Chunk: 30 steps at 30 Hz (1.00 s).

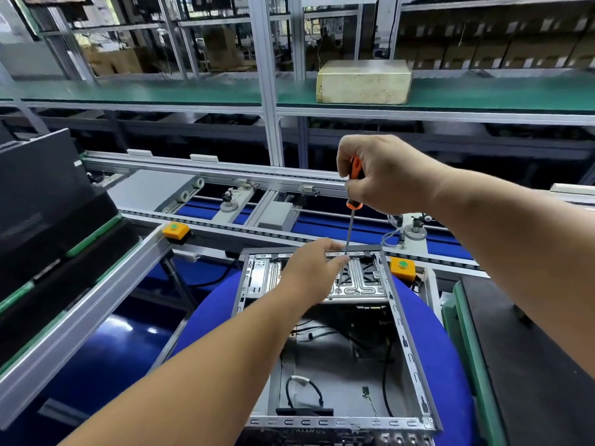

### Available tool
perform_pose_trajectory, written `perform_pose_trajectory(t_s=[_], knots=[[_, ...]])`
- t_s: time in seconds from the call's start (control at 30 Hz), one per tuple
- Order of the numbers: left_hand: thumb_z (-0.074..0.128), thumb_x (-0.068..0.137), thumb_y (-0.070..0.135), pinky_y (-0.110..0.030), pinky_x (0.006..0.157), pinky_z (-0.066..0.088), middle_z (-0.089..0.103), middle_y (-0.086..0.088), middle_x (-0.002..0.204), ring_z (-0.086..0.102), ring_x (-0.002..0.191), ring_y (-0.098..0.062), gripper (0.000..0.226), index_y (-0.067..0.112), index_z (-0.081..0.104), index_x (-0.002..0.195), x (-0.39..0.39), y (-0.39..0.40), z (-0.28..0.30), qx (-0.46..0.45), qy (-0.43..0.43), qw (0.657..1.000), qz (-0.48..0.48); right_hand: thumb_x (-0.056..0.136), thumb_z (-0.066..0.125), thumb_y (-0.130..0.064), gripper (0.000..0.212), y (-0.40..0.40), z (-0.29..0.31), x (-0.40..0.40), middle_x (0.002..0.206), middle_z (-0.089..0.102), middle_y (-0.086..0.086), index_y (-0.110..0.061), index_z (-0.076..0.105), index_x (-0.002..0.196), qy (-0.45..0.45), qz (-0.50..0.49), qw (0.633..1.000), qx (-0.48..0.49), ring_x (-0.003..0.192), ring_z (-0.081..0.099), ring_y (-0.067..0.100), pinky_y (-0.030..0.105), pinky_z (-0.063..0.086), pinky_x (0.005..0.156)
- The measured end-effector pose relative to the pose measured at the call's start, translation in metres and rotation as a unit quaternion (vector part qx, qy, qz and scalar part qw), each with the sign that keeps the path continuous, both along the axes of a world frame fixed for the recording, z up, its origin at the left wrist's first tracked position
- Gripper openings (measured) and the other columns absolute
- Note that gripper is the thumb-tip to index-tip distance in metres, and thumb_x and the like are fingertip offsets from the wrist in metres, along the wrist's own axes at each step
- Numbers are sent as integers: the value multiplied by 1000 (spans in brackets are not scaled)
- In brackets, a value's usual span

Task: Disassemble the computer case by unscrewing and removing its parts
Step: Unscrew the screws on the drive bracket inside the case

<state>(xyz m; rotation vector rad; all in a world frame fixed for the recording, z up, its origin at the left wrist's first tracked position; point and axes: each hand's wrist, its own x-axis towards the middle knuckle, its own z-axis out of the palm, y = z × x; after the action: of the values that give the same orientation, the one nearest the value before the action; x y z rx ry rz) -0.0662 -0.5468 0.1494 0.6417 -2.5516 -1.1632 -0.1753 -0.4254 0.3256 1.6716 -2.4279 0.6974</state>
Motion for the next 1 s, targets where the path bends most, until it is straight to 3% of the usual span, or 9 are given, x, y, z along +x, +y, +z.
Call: perform_pose_trajectory(t_s=[0.1, 0.23, 0.43, 0.7, 0.8, 0.9, 1.0], knots=[[61, 105, 39, -28, 64, 41, 54, 18, 74, 52, 70, -4, 21, 26, 68, 120, -12, 3, 13, -46, 2, 999, -3, 82, 65, -13, 15, -4, -1, 0, 76, 55, -12, -24, 59, 90, 0, -3, 1000, 4, 67, 50, 3, 19, 34, 54], [59, 106, 36, -35, 77, 51, 68, 9, 82, 64, 85, -16, 17, 24, 71, 105, -13, 5, 20, -70, 12, 997, 1, 82, 65, -13, 17, -6, 2, 1, 78, 55, -12, -27, 58, 90, -4, -1, 1000, 8, 68, 50, 4, 21, 35, 54], [58, 106, 33, -33, 70, 42, 60, 13, 73, 58, 78, -15, 16, 24, 70, 102, -14, 3, 15, -82, 19, 996, 7, 84, 63, -13, 15, -9, 0, 2, 78, 55, -11, -25, 59, 92, -4, 3, 1000, 12, 70, 52, 5, 21, 38, 55], [56, 107, 34, -35, 71, 47, 64, 11, 78, 60, 80, -17, 16, 25, 67, 99, -17, 1, 13, -78, 16, 997, -1, 85, 62, -15, 14, -14, 0, 2, 81, 55, -11, -26, 57, 92, 1, -14, 999, 32, 73, 52, 7, 27, 39, 58], [56, 107, 33, -37, 74, 51, 65, 7, 78, 61, 77, -17, 17, 24, 66, 98, -19, 0, 13, -72, 15, 997, -11, 93, 59, -28, 8, -19, 5, 2, 87, 56, -5, -23, 53, 94, 38, -50, 995, 76, 78, 52, 18, 33, 39, 65], [60, 103, 37, -37, 67, 48, 57, 8, 63, 51, 59, -15, 12, 26, 64, 102, -21, -2, 18, -27, 39, 999, -23, 103, 46, -45, 27, -26, 14, 6, 82, 49, 2, -20, 51, 96, 112, -114, 978, 134, 82, 50, 28, 38, 39, 69], [65, 100, 38, -36, 59, 44, 45, 9, 57, 40, 52, -11, 12, 27, 63, 107, -26, -3, 39, 25, 127, 991, -20, 104, 43, -38, 27, -35, 24, 10, 73, 45, -4, -21, 57, 89, 172, -135, 959, 179, 76, 51, 27, 39, 46, 67]])
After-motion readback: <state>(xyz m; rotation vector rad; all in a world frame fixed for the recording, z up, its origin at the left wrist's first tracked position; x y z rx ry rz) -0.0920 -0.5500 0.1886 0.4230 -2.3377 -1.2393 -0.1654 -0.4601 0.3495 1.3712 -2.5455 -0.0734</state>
